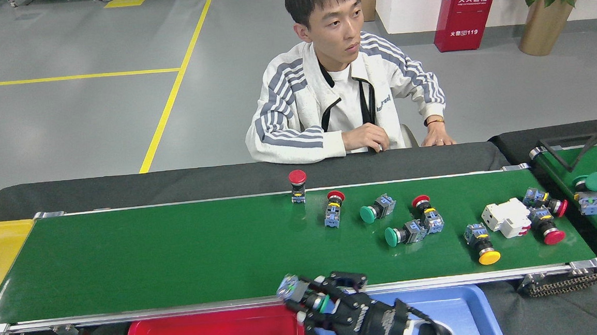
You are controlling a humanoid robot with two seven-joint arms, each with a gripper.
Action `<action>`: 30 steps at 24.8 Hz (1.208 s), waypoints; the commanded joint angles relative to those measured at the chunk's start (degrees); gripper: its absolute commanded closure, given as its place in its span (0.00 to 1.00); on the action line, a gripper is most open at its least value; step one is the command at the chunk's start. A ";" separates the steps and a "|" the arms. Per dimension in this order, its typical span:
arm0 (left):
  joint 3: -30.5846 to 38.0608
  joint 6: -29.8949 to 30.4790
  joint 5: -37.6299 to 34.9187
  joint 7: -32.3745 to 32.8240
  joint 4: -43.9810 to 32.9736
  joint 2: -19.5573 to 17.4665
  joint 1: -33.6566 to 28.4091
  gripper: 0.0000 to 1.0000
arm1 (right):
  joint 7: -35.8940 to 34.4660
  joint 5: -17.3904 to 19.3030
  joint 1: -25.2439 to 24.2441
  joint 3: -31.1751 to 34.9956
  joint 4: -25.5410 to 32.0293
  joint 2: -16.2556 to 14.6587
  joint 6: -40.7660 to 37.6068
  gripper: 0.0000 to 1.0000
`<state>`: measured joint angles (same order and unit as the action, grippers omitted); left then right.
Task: Pick switch part from conveyor to tray
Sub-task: 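Raise both grippers toward the switch parts on the green belt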
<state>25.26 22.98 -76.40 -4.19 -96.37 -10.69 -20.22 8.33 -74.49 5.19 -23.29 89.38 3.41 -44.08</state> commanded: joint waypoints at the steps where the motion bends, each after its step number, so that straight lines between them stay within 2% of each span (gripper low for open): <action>1: 0.14 0.04 -0.07 -0.20 -0.57 -0.73 0.27 0.00 | -0.33 0.05 0.78 -0.09 0.45 0.55 -0.92 0.00; 3: 0.23 0.04 0.02 -0.20 -0.66 -0.65 -0.09 0.00 | -0.15 0.13 0.08 0.71 1.24 0.63 -0.57 0.00; 7: 0.05 -0.04 -0.07 -0.12 -0.66 -0.56 1.06 0.00 | -1.91 0.22 -5.98 7.39 5.28 0.55 21.06 0.02; 9: -0.30 -0.31 -0.24 0.41 -0.66 -0.38 3.60 0.00 | -7.01 0.22 -10.82 9.76 7.66 0.46 31.69 0.03; 12: -4.78 -0.84 -2.26 4.01 0.22 -0.03 9.93 0.00 | -13.51 0.22 -16.88 12.48 9.76 0.02 45.04 0.03; 14: -7.77 -1.36 -4.38 4.54 1.63 0.59 12.75 0.00 | -13.78 0.22 -19.26 13.89 9.94 -0.24 48.13 0.03; 16: -12.87 -3.12 -7.01 4.63 3.30 1.99 16.26 0.00 | -13.78 0.22 -21.45 15.82 9.94 -1.83 48.83 0.03; 18: -18.14 -6.46 -10.00 4.63 5.58 3.31 20.83 0.00 | -13.51 0.22 -21.72 16.97 9.77 -1.74 49.88 0.03; 21: -24.29 -10.06 -12.64 4.63 12.87 4.63 29.17 0.00 | -12.11 0.22 -18.73 17.05 9.77 -2.35 51.38 0.03; 24: -26.23 -10.50 -12.64 4.63 22.63 4.45 35.86 0.00 | -6.66 -0.13 -14.86 16.79 9.59 -2.53 51.38 0.03; 26: -26.93 -9.10 -12.55 4.63 23.43 3.92 36.21 0.00 | -5.07 -1.10 -13.19 16.61 9.15 -2.53 51.47 0.03; 28: -27.90 -5.32 -12.64 4.63 21.49 4.10 34.72 0.00 | -3.84 -3.47 -11.96 16.44 8.45 -2.44 51.47 0.03; 30: -28.07 -3.47 -12.64 4.63 19.91 4.63 33.22 0.00 | -2.26 -4.35 -10.91 16.26 7.48 -2.18 51.38 0.03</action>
<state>-2.73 17.25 -88.92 0.64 -75.09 -6.17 12.77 4.66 -78.36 -6.64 -7.01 96.58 1.15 7.27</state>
